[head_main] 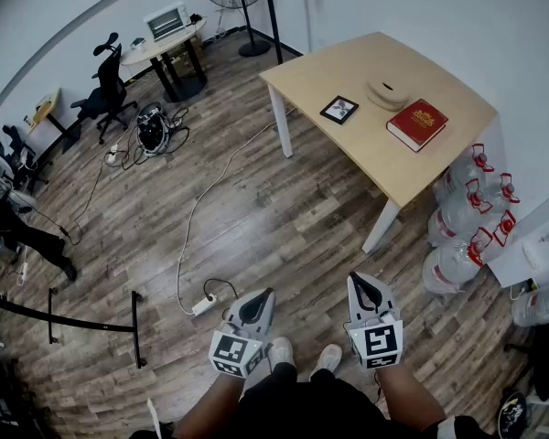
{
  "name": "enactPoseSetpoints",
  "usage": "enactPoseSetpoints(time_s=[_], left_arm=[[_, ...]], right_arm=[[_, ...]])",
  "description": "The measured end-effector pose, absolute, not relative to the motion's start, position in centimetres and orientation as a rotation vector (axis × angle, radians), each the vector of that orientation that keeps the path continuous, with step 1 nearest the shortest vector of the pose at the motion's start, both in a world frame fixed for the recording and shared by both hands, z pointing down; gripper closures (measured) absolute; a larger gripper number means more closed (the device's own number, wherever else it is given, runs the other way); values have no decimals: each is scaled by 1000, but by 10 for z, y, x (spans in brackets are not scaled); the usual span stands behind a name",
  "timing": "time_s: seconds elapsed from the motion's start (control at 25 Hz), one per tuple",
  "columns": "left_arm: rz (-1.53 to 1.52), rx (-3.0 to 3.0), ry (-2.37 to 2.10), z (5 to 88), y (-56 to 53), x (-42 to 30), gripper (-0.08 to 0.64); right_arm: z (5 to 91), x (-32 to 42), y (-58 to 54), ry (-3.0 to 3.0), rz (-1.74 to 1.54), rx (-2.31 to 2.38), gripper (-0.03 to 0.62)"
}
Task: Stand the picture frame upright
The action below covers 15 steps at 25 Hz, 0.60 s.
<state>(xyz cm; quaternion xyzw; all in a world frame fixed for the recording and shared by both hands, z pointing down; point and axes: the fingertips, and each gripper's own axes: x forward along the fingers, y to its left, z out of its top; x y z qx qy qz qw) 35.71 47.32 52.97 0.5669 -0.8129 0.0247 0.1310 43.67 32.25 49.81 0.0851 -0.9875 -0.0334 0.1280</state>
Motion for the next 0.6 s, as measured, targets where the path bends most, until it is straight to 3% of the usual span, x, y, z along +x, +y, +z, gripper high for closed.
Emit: enactPoseSetpoints(time_s=[0.6], left_arm=[[-4,1767,-2331,504,511,320,560]], right_arm=[[467,402,365,-2944,6,396,583]])
